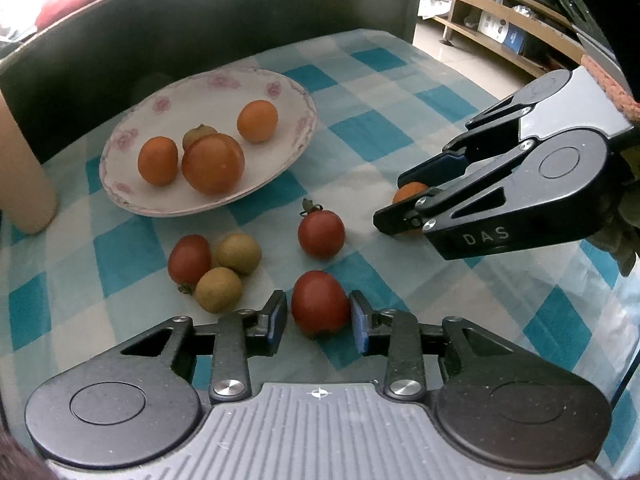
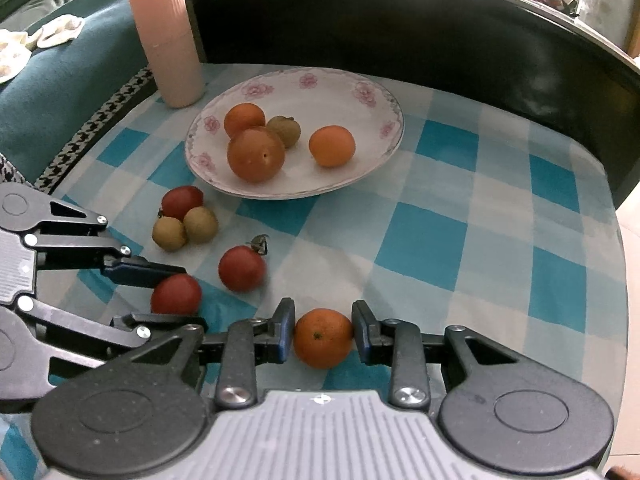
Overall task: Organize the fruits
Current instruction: 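Carry both fruits over the white plate and open both tools to release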
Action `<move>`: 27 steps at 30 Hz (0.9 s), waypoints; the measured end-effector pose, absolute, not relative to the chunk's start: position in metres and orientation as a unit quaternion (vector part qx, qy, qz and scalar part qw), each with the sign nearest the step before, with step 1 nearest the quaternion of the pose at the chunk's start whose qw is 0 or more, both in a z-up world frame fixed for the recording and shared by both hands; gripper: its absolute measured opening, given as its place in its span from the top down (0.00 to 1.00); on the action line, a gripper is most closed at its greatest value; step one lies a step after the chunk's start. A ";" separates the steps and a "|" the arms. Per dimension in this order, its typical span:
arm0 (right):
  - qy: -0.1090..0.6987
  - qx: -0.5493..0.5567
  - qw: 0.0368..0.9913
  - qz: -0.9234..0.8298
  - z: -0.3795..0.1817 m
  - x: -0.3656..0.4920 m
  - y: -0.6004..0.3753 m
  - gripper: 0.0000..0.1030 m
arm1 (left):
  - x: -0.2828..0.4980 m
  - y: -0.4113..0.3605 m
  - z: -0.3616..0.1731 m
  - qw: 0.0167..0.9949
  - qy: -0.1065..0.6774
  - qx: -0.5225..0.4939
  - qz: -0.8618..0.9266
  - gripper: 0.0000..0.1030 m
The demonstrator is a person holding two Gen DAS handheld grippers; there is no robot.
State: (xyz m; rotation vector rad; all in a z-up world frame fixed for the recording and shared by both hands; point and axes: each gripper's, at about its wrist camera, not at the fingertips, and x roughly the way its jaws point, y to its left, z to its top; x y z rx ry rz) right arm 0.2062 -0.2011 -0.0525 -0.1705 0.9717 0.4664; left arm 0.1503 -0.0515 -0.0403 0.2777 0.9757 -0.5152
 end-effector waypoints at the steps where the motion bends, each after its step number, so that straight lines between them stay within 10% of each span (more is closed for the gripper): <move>1: 0.462 -0.082 0.855 0.221 -0.053 0.206 -0.201 0.55 | 0.151 -0.052 -0.040 0.843 0.463 0.128 -0.243 0.58; 27: 0.422 -0.053 0.881 0.205 -0.017 0.220 -0.189 0.55 | 0.197 -0.043 0.002 0.884 0.417 0.092 -0.188 0.64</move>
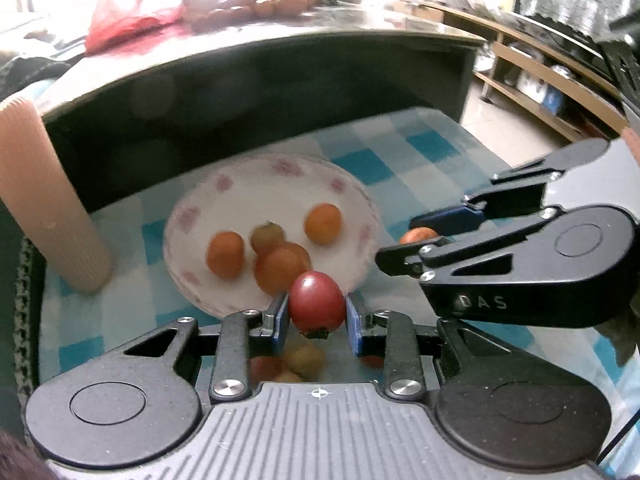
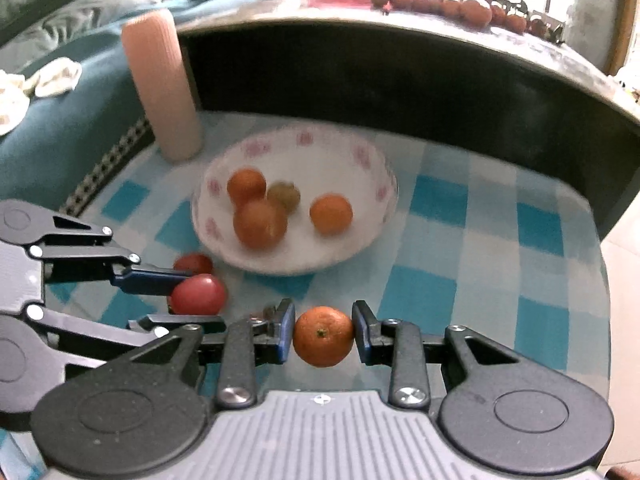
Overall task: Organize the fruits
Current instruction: 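Carry both fruits over the white plate and open both tools to release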
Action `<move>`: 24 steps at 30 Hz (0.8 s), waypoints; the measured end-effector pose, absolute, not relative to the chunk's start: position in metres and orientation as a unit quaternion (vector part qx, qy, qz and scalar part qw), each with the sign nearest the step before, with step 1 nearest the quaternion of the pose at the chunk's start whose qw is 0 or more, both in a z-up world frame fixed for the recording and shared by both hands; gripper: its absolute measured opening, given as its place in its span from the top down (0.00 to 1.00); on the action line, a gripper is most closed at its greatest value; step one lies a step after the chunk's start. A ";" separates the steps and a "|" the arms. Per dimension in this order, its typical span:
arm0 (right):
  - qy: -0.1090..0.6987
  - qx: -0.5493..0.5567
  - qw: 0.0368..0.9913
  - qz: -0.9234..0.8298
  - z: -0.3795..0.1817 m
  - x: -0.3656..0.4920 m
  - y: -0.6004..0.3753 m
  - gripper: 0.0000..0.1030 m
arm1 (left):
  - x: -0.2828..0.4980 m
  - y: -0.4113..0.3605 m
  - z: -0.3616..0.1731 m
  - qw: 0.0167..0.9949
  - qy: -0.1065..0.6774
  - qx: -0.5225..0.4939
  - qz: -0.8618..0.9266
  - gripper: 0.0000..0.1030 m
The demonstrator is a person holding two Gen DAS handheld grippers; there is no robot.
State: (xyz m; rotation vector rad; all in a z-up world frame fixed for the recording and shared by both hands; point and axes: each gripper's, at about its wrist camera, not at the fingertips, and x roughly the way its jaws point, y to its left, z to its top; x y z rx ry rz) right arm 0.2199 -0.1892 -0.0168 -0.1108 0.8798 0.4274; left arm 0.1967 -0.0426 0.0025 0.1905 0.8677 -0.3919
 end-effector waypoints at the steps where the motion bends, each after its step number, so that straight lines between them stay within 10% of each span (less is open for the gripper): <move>1: 0.419 -0.053 0.883 0.204 -0.015 0.223 -0.187 0.55 | 0.199 -0.041 0.002 0.885 0.418 0.088 -0.184 0.64; 24: 0.416 -0.040 0.887 0.198 -0.030 0.281 -0.159 0.55 | 0.229 -0.024 -0.010 0.891 0.422 0.085 -0.143 0.57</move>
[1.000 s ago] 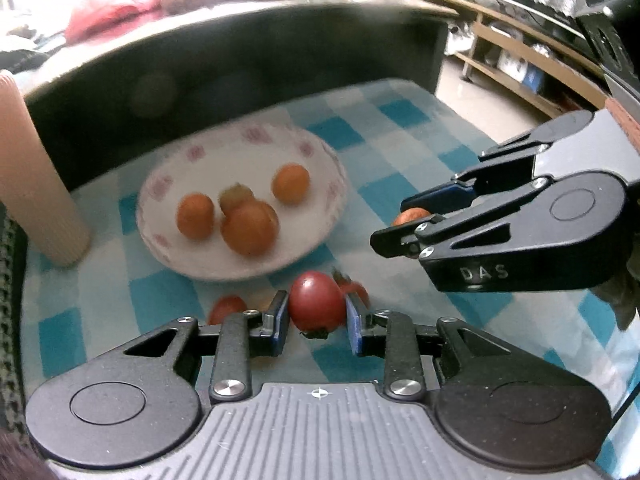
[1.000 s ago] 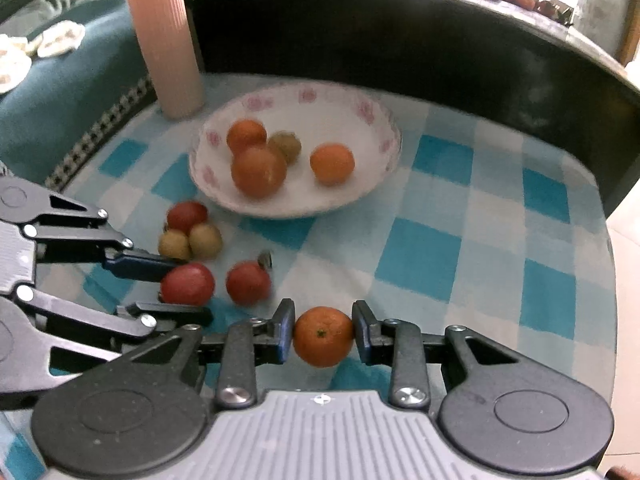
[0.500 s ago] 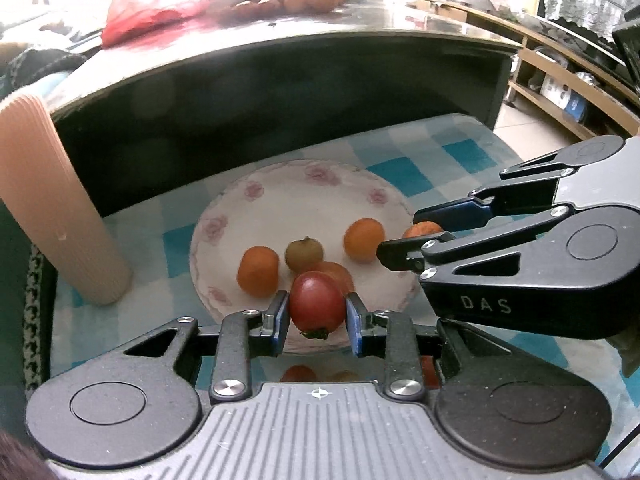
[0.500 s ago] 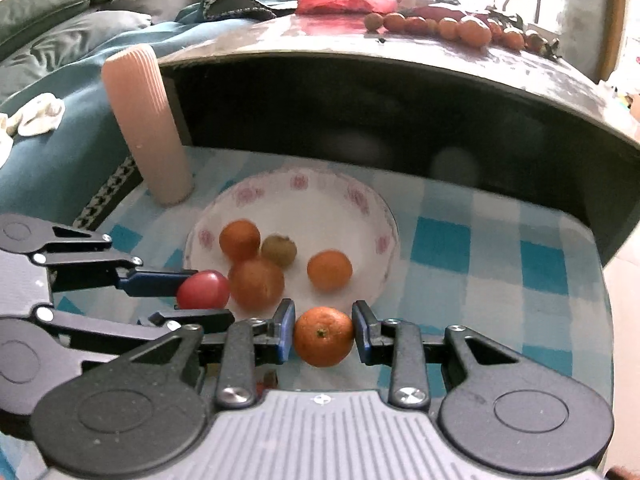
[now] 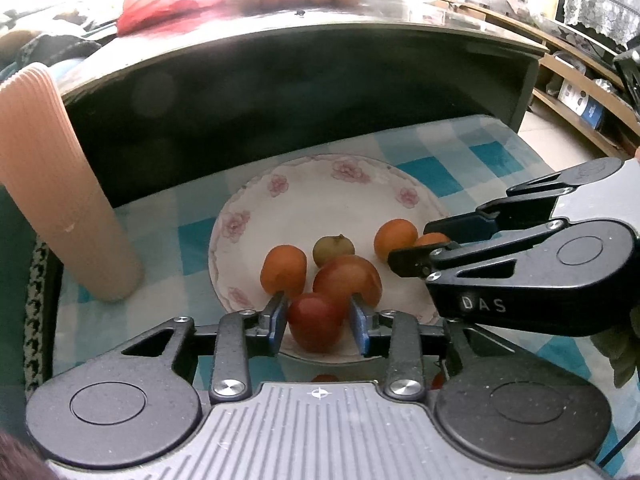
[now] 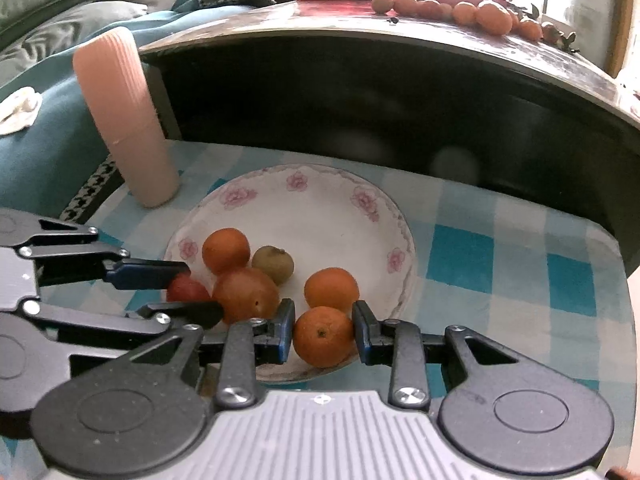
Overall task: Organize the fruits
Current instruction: 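Carry both fruits over the white plate and open both tools to release, then withdraw both tools from the plate toward the remaining fruits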
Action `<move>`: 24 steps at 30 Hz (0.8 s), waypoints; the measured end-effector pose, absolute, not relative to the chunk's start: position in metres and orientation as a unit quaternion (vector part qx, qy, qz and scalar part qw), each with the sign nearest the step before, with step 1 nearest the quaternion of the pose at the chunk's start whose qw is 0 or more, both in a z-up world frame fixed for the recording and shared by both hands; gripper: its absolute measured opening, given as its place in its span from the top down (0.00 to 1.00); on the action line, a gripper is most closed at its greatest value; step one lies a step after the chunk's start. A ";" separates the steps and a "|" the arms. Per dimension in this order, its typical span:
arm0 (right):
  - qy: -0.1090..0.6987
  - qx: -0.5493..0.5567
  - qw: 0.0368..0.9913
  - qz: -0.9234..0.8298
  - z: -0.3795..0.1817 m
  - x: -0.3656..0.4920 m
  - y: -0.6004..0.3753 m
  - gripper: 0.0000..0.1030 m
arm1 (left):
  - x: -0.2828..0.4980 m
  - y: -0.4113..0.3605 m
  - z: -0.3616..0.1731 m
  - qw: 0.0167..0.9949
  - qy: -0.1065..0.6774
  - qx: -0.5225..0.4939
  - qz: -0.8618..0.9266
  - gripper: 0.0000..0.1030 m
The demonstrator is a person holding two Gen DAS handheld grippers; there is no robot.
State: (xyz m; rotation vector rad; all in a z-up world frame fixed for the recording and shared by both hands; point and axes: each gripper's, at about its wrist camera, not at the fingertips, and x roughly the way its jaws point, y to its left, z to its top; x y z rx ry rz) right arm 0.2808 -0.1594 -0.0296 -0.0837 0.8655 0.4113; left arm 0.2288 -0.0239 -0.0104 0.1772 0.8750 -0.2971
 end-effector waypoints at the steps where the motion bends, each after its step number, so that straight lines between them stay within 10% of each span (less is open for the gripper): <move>1: 0.419 -0.038 0.885 0.200 -0.030 0.282 -0.159 0.55 | 0.229 -0.024 -0.010 0.892 0.421 0.085 -0.142 0.57; 24: 0.390 0.017 0.903 0.179 -0.015 0.285 -0.179 0.49 | 0.221 -0.015 0.007 0.902 0.402 0.067 -0.141 0.54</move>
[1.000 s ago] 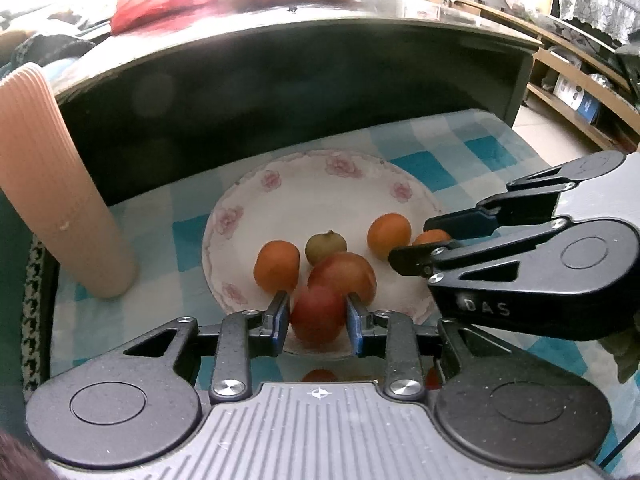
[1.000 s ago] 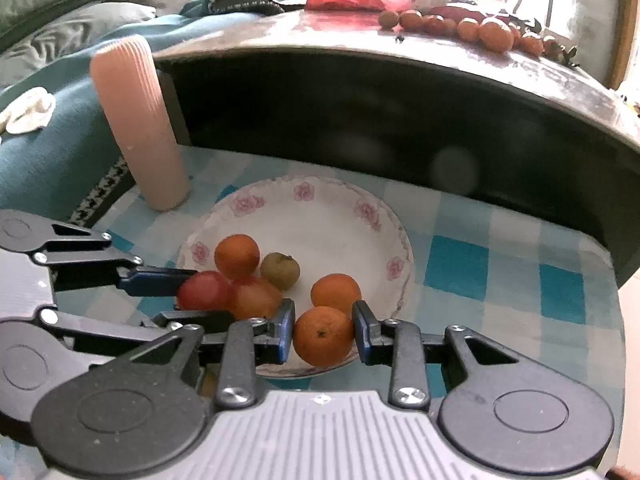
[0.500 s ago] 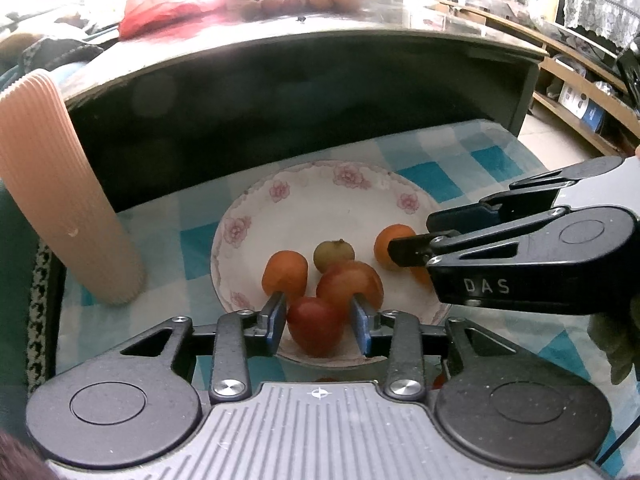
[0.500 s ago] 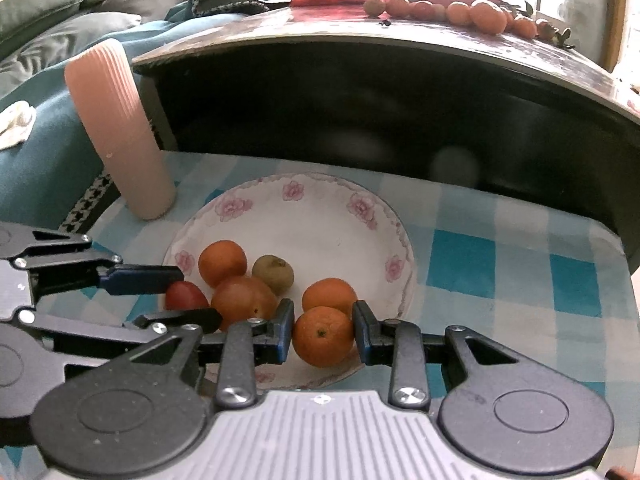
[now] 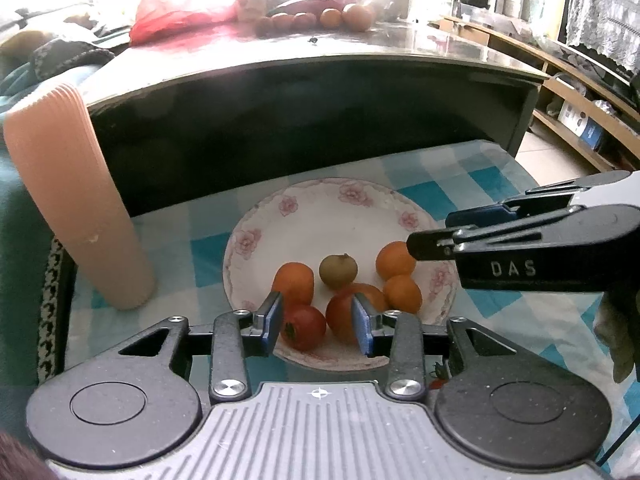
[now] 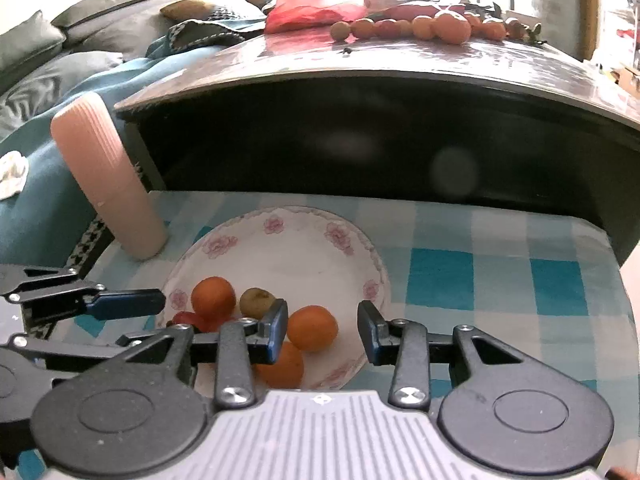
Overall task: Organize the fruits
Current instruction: 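Withdraw both tools from the plate toward the remaining fruits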
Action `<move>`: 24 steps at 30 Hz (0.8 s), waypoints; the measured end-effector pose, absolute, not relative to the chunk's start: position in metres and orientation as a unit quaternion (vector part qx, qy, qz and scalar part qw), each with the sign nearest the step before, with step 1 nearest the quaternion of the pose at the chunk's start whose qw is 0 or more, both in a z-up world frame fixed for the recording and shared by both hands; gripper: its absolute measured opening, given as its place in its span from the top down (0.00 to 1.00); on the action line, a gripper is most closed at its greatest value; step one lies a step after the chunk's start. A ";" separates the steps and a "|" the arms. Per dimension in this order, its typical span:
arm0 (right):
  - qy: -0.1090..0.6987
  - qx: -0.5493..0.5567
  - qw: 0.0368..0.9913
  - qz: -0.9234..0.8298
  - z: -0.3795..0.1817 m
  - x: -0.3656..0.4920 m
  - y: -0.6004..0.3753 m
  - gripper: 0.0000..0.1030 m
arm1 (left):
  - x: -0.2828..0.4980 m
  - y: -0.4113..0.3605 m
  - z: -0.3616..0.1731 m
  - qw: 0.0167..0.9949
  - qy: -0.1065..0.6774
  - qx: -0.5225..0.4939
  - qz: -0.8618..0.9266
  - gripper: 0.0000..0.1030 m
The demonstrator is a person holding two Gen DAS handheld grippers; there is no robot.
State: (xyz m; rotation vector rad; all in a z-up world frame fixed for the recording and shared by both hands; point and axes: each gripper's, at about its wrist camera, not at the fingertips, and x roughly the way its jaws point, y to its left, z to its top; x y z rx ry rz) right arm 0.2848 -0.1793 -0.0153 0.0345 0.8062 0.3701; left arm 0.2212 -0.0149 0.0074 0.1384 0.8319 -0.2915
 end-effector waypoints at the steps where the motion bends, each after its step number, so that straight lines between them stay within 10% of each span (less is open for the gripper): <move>1: 0.389 0.015 0.904 0.179 -0.014 0.284 -0.179 0.49 | 0.219 -0.014 0.008 0.902 0.403 0.066 -0.143 0.54; 24: 0.436 -0.050 0.878 0.192 -0.036 0.194 -0.166 0.44 | 0.164 -0.016 -0.030 0.856 0.462 0.111 -0.202 0.53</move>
